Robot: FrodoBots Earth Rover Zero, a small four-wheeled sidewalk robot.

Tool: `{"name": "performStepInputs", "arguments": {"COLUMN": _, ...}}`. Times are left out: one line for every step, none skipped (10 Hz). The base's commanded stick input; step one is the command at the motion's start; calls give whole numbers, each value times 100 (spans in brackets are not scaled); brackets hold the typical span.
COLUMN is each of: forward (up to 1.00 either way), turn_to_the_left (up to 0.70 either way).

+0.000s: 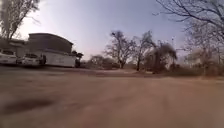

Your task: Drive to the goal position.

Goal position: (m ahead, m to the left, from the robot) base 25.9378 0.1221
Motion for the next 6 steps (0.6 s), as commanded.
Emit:
{"name": "performStepInputs", "arguments": {"forward": 70, "turn_to_the_left": 0}}
{"name": "performStepInputs", "arguments": {"forward": 70, "turn_to_the_left": 0}}
{"name": "performStepInputs", "arguments": {"forward": 70, "turn_to_the_left": 0}}
{"name": "performStepInputs", "arguments": {"forward": 70, "turn_to_the_left": 0}}
{"name": "performStepInputs", "arguments": {"forward": 70, "turn_to_the_left": 0}}
{"name": "performStepInputs", "arguments": {"forward": 70, "turn_to_the_left": 0}}
